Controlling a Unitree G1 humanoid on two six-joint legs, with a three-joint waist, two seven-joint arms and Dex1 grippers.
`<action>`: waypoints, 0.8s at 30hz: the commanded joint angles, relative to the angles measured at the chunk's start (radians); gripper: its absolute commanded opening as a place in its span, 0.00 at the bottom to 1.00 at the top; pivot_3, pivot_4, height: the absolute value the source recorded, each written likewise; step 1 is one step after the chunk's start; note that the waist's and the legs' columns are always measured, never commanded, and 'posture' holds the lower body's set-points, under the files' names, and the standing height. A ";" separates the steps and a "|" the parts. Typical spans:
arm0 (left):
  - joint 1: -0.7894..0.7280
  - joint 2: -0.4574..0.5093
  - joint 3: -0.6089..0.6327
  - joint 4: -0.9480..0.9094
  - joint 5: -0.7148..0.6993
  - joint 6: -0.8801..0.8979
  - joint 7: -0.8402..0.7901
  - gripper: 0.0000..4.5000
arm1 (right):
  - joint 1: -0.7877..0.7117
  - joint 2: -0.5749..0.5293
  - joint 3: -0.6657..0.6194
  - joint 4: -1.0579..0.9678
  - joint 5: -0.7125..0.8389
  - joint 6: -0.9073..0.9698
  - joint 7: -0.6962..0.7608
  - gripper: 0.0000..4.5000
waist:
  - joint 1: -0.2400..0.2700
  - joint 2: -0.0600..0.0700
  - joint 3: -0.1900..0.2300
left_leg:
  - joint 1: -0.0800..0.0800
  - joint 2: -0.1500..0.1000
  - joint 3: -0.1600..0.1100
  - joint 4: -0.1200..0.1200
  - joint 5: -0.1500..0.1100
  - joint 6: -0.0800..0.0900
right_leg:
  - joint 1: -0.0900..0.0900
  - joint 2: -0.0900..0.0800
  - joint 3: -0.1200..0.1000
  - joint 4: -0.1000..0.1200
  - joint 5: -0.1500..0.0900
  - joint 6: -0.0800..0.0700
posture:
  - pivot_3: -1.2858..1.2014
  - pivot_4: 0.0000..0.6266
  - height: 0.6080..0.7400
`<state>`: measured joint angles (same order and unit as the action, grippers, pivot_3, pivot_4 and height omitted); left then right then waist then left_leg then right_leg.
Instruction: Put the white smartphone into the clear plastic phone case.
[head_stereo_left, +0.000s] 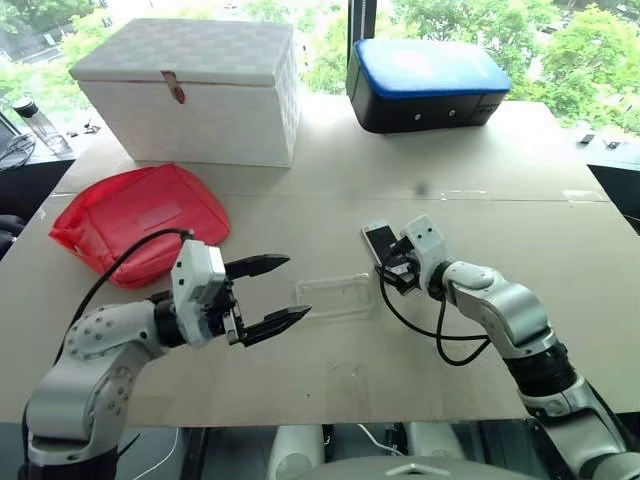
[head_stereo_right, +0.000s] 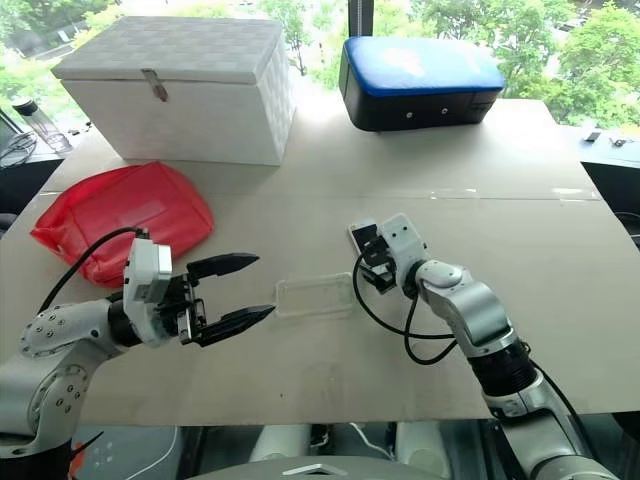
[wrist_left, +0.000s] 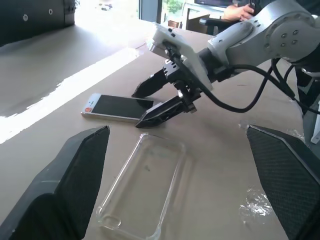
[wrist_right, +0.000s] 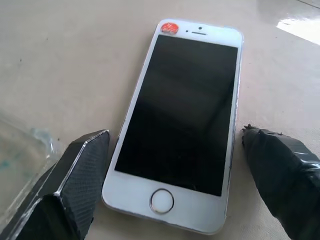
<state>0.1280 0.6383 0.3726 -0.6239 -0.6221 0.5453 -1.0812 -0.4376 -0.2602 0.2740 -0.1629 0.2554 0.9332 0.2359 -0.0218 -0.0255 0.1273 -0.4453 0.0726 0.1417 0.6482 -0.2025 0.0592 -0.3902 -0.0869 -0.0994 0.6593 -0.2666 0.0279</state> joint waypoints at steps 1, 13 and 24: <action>0.051 0.014 0.034 -0.053 -0.032 -0.031 0.022 1.00 | -0.001 0.004 -0.017 0.083 -0.030 0.014 -0.003 0.88 | -0.002 -0.002 -0.001 | 0.001 0.000 0.000 0.000 0.000 0.000 | 0.001 0.000 0.000 0.000 0.000 0.000 | 0.52 0.24 0.96; 0.047 0.144 -0.169 -0.031 0.084 0.063 0.141 1.00 | 0.031 -0.091 -0.055 0.014 -0.014 -0.086 0.174 0.64 | 0.012 0.001 0.000 | 0.013 -0.001 0.000 -0.011 -0.001 0.000 | 0.010 -0.006 0.004 -0.007 -0.002 -0.003 | 0.52 0.24 0.96; -0.311 0.101 -0.629 0.365 0.365 -0.055 0.072 0.53 | 0.119 -0.304 -0.272 -0.218 0.175 -0.129 0.421 0.64 | 0.015 0.013 0.010 | 0.010 -0.003 0.004 -0.015 0.000 0.000 | 0.008 0.001 0.003 -0.013 0.000 0.001 | 0.52 0.24 0.96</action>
<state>-0.1698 0.7439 -0.1974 -0.2923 -0.3013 0.5123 -0.9875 -0.3180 -0.5511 0.0543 -0.3003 0.3843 0.8137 0.6290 -0.0070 -0.0122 0.1372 -0.4357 0.0701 0.1454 0.6333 -0.2026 0.0588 -0.3818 -0.0857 -0.0961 0.6456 -0.2666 0.0286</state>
